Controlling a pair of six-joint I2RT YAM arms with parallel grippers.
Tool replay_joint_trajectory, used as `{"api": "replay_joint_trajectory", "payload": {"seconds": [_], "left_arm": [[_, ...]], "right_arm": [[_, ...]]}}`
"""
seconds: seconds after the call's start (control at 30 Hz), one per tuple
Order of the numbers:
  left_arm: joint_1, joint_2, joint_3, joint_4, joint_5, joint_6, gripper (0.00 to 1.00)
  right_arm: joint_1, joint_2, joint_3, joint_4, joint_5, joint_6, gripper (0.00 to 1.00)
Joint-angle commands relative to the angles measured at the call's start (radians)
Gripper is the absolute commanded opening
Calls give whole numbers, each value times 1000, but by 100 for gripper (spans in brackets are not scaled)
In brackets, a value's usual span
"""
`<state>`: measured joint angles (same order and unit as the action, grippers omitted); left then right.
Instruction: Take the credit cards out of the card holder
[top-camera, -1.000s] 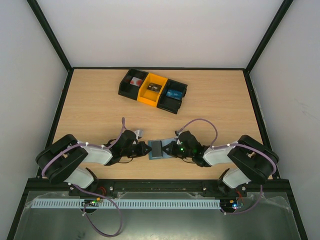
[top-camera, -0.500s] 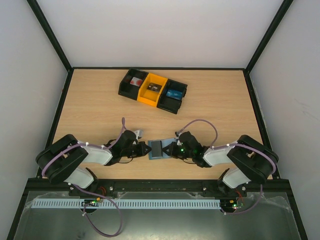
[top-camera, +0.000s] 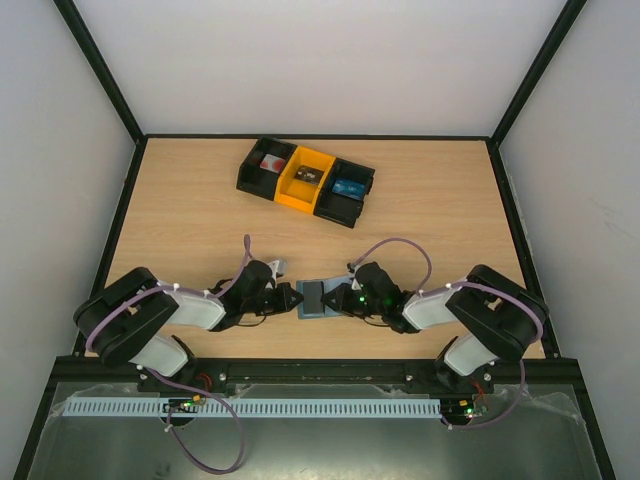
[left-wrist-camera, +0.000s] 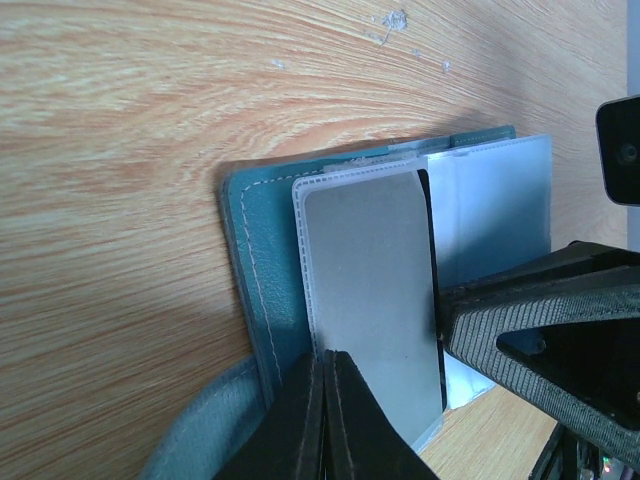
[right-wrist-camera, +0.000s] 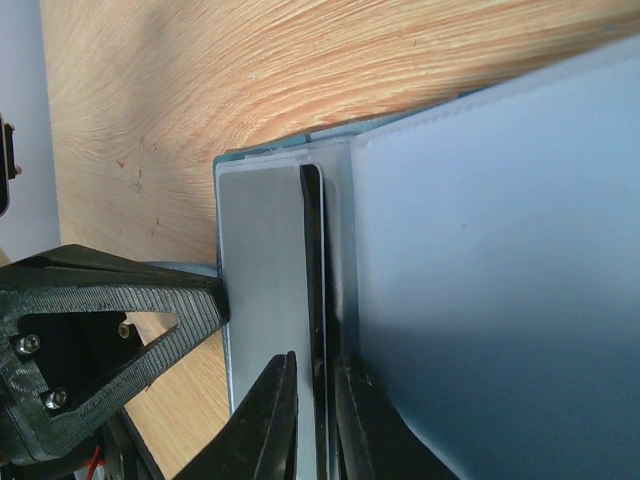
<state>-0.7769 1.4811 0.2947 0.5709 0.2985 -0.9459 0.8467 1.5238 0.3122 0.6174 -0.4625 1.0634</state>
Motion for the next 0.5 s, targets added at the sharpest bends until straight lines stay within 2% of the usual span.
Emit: {"api": "replay_joint_trajectory", "payload": {"seconds": [0.0, 0.2, 0.47], "left_arm": [[-5, 40, -31, -80, -24, 16, 3], [-7, 51, -32, -77, -28, 18, 3], [-10, 57, -33, -71, -30, 16, 3]], "right_arm": [[6, 25, 22, 4, 3, -1, 13], [6, 16, 23, -8, 19, -7, 13], [6, 50, 23, 59, -14, 13, 12]]}}
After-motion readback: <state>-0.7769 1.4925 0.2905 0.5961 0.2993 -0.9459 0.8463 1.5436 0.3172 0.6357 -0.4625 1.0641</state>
